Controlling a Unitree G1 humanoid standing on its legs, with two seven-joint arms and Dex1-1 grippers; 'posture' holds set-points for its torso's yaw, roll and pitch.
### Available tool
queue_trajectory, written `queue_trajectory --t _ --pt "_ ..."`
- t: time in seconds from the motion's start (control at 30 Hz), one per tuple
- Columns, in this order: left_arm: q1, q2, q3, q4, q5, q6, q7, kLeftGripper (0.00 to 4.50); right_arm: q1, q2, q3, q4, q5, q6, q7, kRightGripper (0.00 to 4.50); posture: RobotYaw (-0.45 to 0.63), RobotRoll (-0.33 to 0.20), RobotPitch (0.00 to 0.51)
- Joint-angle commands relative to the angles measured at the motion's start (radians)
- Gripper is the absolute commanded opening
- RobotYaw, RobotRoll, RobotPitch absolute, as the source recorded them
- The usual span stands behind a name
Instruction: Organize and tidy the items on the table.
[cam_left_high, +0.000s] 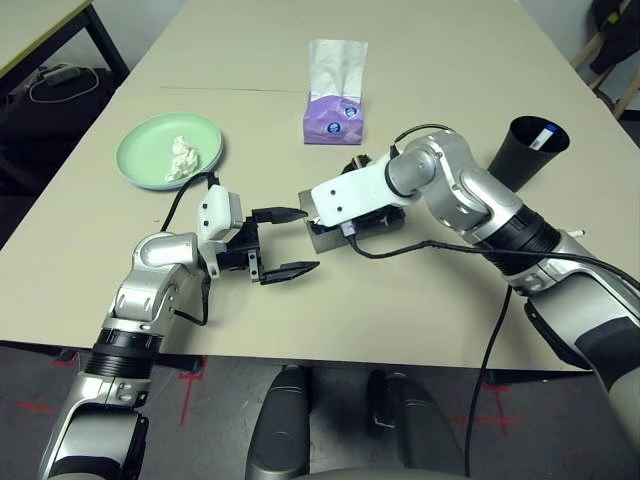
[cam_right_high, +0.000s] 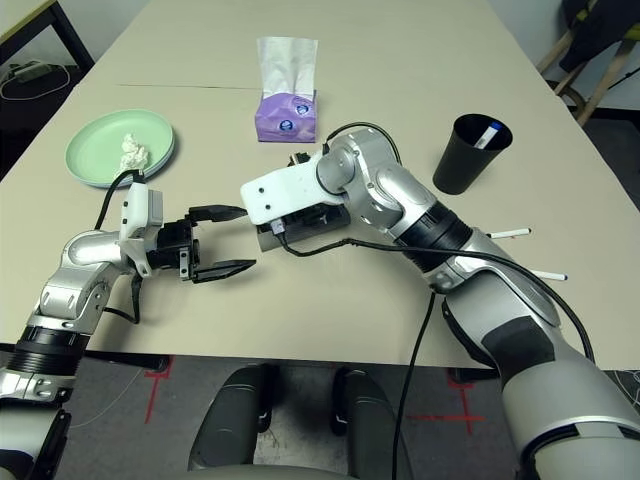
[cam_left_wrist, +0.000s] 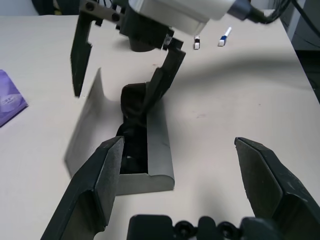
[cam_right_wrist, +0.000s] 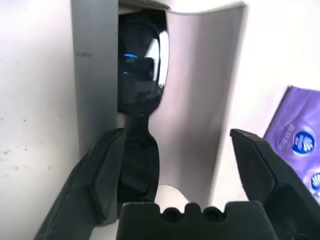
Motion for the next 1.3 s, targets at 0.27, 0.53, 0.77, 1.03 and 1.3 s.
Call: queue_trajectory --t 0.27,0.53,0.77,1.03,1.3 --pt "0.025 0.016 0.025 -0.009 0.015 0.010 0.047 4.50 0.174 -0.020 -0.336 -0.253 0.301 0.377 0.035 4.46 0.14 0.000 0.139" --pt "0.022 0.026 0.051 0.024 0.013 0.017 0.067 4.50 0.375 0.069 -0.556 -0.341 0.529 0.470 -0.152 4.46 0.11 0.000 0.143" --pt "-0.027 0.016 0.049 0.049 0.021 0.027 0.086 4.50 0.575 0.138 -0.705 -0.252 0.698 0.187 -0.272 4.46 0.12 0.000 0.141" --pt "-0.020 0.026 0.061 0.033 0.013 0.039 0.101 4.50 0.680 0.042 -0.714 -0.038 0.739 -0.193 -0.235 4.46 0.14 0.000 0.138" --pt "-0.032 0.009 0.071 0.063 0.018 0.023 0.121 4.50 0.697 -0.043 -0.701 0.134 0.789 -0.387 -0.121 4.46 0.15 0.000 0.143"
